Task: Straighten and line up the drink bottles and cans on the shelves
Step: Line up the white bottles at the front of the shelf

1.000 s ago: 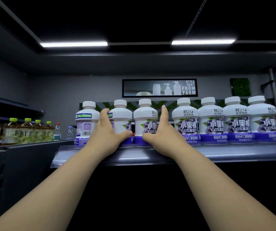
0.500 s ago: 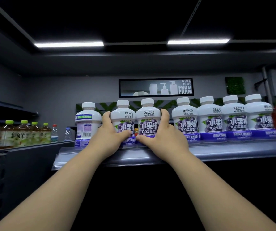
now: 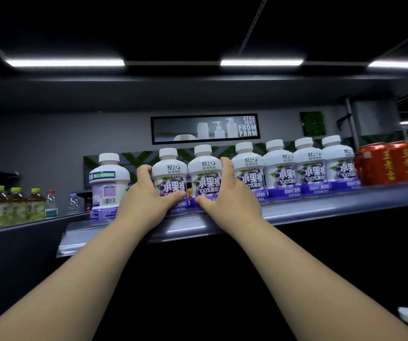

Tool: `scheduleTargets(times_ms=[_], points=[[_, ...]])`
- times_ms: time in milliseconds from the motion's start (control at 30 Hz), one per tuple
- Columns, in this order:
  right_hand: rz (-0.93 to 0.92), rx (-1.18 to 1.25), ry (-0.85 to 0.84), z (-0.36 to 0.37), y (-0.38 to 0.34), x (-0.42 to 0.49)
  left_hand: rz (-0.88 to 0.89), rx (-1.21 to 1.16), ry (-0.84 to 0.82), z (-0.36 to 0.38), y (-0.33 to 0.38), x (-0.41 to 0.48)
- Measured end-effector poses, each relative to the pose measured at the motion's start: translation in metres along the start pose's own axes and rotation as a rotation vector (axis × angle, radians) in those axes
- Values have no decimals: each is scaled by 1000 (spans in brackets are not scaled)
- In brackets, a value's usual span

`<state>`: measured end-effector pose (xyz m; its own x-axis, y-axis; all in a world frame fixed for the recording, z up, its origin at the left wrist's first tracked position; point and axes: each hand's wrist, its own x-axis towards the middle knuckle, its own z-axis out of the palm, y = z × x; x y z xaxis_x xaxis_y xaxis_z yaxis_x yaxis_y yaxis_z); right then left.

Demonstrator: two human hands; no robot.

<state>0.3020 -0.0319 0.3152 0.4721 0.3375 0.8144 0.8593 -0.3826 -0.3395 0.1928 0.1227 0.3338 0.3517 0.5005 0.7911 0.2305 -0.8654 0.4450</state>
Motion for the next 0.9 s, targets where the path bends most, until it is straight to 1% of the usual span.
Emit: scheduleTargets(times_ms=[233,333,433,467,567,600,667,767,900], points=[[-78,55,32,-24,14,-10,14,52,-7,6,15,-3],[-102,96,19,-33,25,-17,22,90,-52,6,25,-8],[-90,165,3,-38,36,-21,27,-2,-155,1,30,-12],[-89,191,2,-38,38,-22,39,-34,-157,1,32,-16],[-110,261,10,-37,41,-21,94,8,-33,-1,41,-30],[-125,283,-2,-36,40,-20,118,24,15,-4,45,-35],[-157,319,-51,-34,38,-18,153,34,58,-8,51,-42],[-191,361,-118,-34,32,-18,107,30,2,-16,51,-49],[-247,418,-131,-35,23,-27,104,96,-26,-33,46,-65]])
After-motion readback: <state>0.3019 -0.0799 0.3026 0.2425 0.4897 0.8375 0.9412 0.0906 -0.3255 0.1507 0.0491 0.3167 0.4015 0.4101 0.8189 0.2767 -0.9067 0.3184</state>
